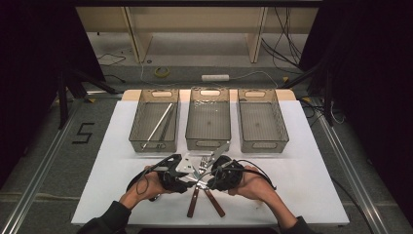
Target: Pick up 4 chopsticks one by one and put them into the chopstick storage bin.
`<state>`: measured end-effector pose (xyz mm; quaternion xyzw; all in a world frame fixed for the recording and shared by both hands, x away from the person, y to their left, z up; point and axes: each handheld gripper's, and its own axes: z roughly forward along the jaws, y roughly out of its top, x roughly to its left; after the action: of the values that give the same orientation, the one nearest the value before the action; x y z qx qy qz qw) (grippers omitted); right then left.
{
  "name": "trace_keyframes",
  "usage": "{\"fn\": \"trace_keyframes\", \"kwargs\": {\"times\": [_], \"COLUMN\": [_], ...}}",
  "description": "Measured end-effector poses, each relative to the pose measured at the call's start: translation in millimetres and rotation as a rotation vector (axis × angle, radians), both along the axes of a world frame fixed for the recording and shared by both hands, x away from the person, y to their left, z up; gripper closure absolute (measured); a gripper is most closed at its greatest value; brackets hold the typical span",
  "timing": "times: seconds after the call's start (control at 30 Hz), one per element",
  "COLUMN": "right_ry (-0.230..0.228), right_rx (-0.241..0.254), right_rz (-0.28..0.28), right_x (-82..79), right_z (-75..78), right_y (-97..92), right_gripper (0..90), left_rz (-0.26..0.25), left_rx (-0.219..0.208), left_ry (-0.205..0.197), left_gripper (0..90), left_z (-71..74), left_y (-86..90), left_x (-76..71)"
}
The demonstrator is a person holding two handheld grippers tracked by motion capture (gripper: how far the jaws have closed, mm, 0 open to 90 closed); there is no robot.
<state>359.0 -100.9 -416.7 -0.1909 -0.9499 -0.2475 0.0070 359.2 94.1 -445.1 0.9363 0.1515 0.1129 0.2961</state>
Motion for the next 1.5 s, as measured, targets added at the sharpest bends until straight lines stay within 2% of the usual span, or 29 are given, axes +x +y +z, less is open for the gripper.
{"fn": "trace_keyframes", "kwargs": {"times": [0.2, 0.37, 0.53, 0.6, 0.73, 0.83, 0.9, 0.93, 1.0, 1.03, 1.23, 1.5], "right_ry": [0.002, -0.009, 0.001, -0.003, -0.017, -0.013, -0.011, -0.018, -0.021, -0.038, -0.098, -0.155], "right_rx": [0.003, 0.007, 0.027, 0.037, 0.075, 0.098, 0.132, 0.149, 0.174, 0.192, 0.265, 0.329], "right_rz": [0.017, 0.058, 0.093, 0.088, 0.038, 0.01, -0.003, -0.015, -0.059, -0.084, -0.178, -0.242], "right_x": [-0.8, -1.6, 0.0, 1.6, 9.5, 12.3, 13.7, 14.2, 14.8, 15.5, 13.0, 9.8], "right_z": [1.0, 1.4, 2.7, 3.4, 2.8, 4.4, 6.8, 8.2, 10.8, 12.4, 18.6, 18.3], "right_y": [-0.5, -1.5, -6.1, -8.7, -16.3, -19.7, -21.7, -22.7, -24.4, -26.2, -35.2, -49.2], "right_gripper": [85.0, 84.8, 84.0, 82.2, 77.7, 69.9, 66.8, 61.7, 55.6, 51.7, 43.5, 37.7], "left_rz": [-0.047, -0.08, -0.126, -0.143, -0.167, -0.149, -0.135, -0.122, -0.094, -0.077, -0.011, 0.059], "left_rx": [0.022, 0.053, 0.084, 0.087, 0.087, 0.09, 0.09, 0.089, 0.083, 0.072, 0.057, 0.025], "left_ry": [0.001, 0.01, 0.007, 0.015, 0.022, 0.016, 0.017, 0.012, 0.006, 0.008, 0.008, 0.002], "left_gripper": [64.4, 68.6, 73.5, 76.6, 83.2, 83.8, 83.9, 83.9, 83.9, 83.9, 83.8, 83.8], "left_z": [1.4, 4.3, 7.4, 8.1, 7.3, 7.1, 7.7, 8.1, 9.9, 10.6, 13.4, 17.9], "left_y": [-0.2, -1.1, -3.7, -4.5, -7.9, -8.7, -6.8, -6.1, -3.7, -2.5, 5.4, 12.3], "left_x": [-2.3, -5.4, -10.6, -11.7, -14.2, -14.1, -13.0, -12.5, -10.5, -9.5, -4.0, -1.0]}}
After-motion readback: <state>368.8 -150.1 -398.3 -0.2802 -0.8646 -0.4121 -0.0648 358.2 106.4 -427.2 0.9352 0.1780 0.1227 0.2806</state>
